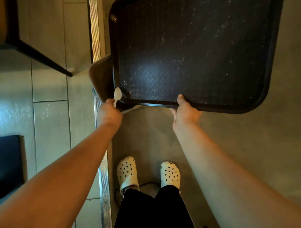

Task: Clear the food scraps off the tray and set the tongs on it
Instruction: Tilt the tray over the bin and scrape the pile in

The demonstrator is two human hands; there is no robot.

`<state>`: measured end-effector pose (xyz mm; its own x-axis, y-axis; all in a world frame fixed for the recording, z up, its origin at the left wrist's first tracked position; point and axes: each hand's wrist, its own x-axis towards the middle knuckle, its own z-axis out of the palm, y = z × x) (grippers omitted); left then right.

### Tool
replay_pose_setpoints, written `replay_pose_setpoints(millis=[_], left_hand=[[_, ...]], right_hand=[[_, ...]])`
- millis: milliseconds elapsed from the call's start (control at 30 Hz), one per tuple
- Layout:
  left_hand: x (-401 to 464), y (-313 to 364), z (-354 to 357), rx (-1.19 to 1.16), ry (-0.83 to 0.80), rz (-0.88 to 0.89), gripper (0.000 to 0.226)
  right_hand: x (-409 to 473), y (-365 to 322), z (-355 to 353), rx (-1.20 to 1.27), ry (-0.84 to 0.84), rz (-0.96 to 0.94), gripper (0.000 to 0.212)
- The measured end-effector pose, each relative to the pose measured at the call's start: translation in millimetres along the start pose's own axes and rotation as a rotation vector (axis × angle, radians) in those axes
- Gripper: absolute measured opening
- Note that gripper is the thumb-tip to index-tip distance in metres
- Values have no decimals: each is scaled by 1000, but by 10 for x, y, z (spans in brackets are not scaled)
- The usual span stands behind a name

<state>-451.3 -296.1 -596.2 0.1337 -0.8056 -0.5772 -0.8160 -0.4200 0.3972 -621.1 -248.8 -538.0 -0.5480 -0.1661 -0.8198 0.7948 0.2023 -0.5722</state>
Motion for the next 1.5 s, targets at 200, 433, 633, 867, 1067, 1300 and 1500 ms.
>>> replay_pose_setpoints(millis=[200,433,633,867,1067,1300,1500], left_hand=[[-186,-95,56,-47,21,52,35],[-242,-190,38,-145,19,-32,38],[-161,-128,-20,-167,9,-77,43],[-144,-66,-68,-141,18,-76,41],[-67,-40,-70,-96,21,-93,39],[45,-30,-96,-204,-31,-134,31],[-53,-104,-105,-202,30,-135,30]], right_hand=[[-28,7,-8,-10,8,0,37],[-40,22,-11,5,18,11,34],[-57,32,-12,12,32,17,33],[-44,-2,2,15,38,9,36],[-33,-2,15,9,24,6,31],[-23,20,0,9,29,15,37],[-36,-3,8,8,35,40,41]])
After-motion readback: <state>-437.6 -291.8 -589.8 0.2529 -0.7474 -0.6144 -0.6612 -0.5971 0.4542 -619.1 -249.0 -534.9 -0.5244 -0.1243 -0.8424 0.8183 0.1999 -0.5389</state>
